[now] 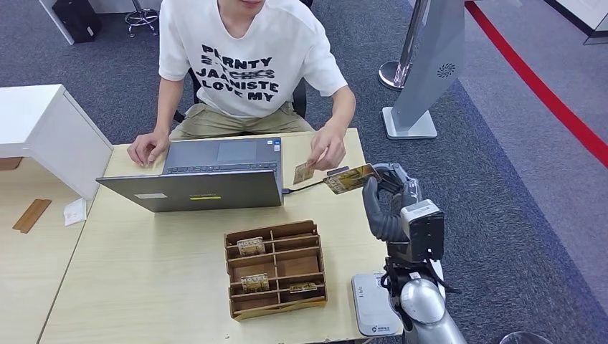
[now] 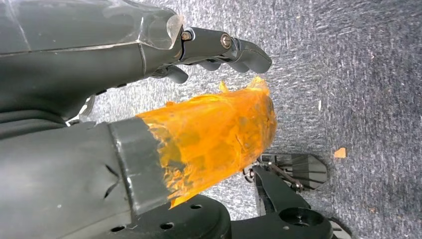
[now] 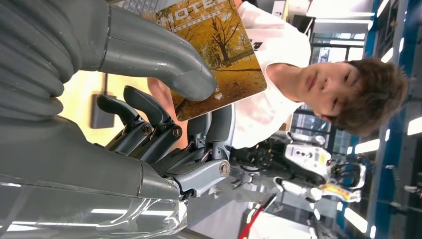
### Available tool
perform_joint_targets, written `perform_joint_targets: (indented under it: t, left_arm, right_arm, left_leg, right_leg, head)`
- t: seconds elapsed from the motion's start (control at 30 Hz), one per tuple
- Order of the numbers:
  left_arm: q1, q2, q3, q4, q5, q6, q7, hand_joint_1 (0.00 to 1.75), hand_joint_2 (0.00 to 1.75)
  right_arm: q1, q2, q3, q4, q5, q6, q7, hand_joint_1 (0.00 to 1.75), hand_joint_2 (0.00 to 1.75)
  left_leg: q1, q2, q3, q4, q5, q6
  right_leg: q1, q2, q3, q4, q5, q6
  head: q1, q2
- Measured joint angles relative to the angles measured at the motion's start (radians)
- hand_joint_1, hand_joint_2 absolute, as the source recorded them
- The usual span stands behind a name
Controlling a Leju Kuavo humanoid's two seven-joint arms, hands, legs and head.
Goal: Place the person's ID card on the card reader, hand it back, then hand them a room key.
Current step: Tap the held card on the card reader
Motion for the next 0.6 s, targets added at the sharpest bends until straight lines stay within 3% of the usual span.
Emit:
perform_joint_targets:
  t: [0.6]
  left_arm:
    - [0.009,0.0,0.042,0.0,0.029,0.005,-0.008,0.0,0.0]
  right_arm:
    - [0.209,-0.08,-0.118,-0.085,-0.04,0.103,0.032,1.75,1.75]
  left_leg:
    - [0.0,0.0,0.0,0.0,0.0,0.0]
  right_leg:
    - [0.0,0.0,0.0,0.0,0.0,0.0]
  head:
    - [0.0,0.0]
